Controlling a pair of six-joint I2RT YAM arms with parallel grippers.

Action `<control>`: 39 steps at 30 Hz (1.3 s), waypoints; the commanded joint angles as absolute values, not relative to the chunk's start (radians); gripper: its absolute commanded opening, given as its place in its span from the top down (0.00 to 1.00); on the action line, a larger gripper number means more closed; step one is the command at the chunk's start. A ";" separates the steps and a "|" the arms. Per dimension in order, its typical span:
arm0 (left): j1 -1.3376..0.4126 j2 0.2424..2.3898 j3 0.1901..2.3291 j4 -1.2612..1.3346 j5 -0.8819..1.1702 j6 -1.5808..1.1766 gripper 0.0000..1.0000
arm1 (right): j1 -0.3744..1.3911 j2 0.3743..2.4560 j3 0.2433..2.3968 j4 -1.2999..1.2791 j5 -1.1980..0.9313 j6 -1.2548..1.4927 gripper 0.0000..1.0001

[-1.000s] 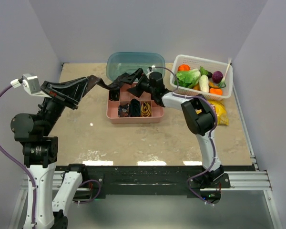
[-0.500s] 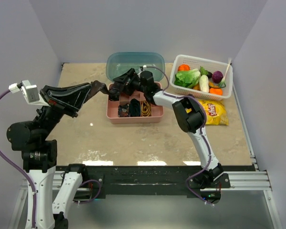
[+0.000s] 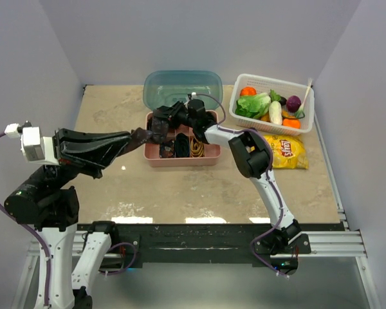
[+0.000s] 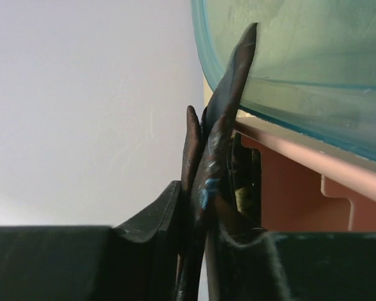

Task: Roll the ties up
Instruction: Place the tie at the center of the board.

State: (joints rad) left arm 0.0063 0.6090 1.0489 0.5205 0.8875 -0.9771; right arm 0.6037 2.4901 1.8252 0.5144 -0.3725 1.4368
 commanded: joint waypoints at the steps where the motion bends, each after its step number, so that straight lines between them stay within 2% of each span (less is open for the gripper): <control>1: 0.011 0.603 1.094 0.681 0.960 -1.098 1.00 | 0.603 2.496 1.871 0.598 -0.408 1.460 0.87; 3: 0.012 0.601 1.104 0.643 0.951 -1.062 1.00 | 0.600 2.494 1.873 0.621 -0.429 1.462 0.97; 4: 0.011 0.600 1.108 0.594 0.947 -1.046 1.00 | 0.598 2.487 1.868 0.636 -0.436 1.463 0.99; 10: 0.011 0.586 1.068 0.486 0.897 -0.959 1.00 | 0.548 2.356 1.714 0.684 -0.427 1.384 1.00; 19: 0.012 0.595 0.951 0.429 0.822 -0.873 1.00 | 0.387 1.959 1.318 0.666 -0.382 1.165 1.00; 29: 0.011 0.661 0.726 0.534 0.781 -0.893 1.00 | 0.262 1.519 0.953 0.419 -0.270 0.928 1.00; 34: 0.011 0.696 0.651 0.480 0.778 -0.848 1.00 | 0.204 1.280 0.833 0.230 -0.187 0.827 1.00; 39: 0.011 0.687 0.555 0.416 0.762 -0.808 1.00 | 0.134 1.128 0.697 0.066 -0.124 0.772 1.00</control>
